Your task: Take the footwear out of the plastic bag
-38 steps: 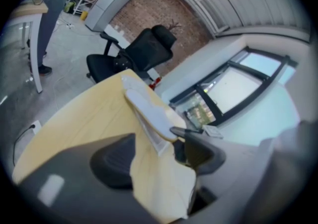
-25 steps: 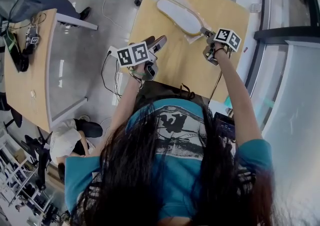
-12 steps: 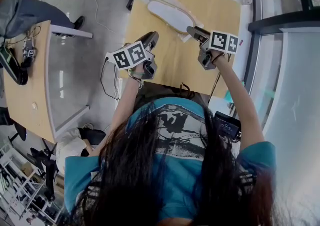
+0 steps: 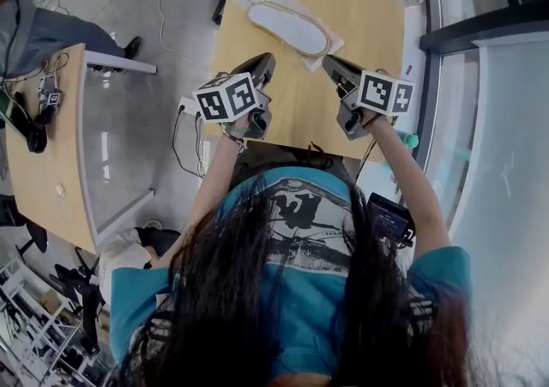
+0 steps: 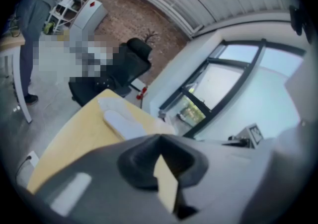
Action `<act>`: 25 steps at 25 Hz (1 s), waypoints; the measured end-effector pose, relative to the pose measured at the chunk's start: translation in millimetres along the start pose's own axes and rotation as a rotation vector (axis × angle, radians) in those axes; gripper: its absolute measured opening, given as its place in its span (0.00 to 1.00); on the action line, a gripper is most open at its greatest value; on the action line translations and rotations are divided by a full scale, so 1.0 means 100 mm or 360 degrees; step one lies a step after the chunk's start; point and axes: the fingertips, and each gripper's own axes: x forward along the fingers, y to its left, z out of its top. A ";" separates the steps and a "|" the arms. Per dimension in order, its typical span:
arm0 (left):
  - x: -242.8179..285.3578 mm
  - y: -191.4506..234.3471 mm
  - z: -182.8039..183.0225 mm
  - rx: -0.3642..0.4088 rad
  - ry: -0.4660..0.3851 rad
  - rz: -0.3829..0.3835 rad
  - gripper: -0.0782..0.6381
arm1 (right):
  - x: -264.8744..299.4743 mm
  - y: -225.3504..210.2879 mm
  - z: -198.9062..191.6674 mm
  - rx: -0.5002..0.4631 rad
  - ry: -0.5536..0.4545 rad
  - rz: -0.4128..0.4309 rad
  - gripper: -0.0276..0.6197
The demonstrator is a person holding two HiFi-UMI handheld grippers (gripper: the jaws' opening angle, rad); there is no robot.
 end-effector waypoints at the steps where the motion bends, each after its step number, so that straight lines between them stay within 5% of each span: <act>1: -0.03 -0.02 -0.03 0.0026 0.0015 -0.0006 0.11 | -0.01 0.06 -0.04 0.0005 -0.0006 0.0004 0.09; 25: -0.27 -0.11 -0.38 0.0342 0.0283 -0.0169 0.11 | 0.12 0.44 -0.45 0.0093 -0.0134 -0.0074 0.09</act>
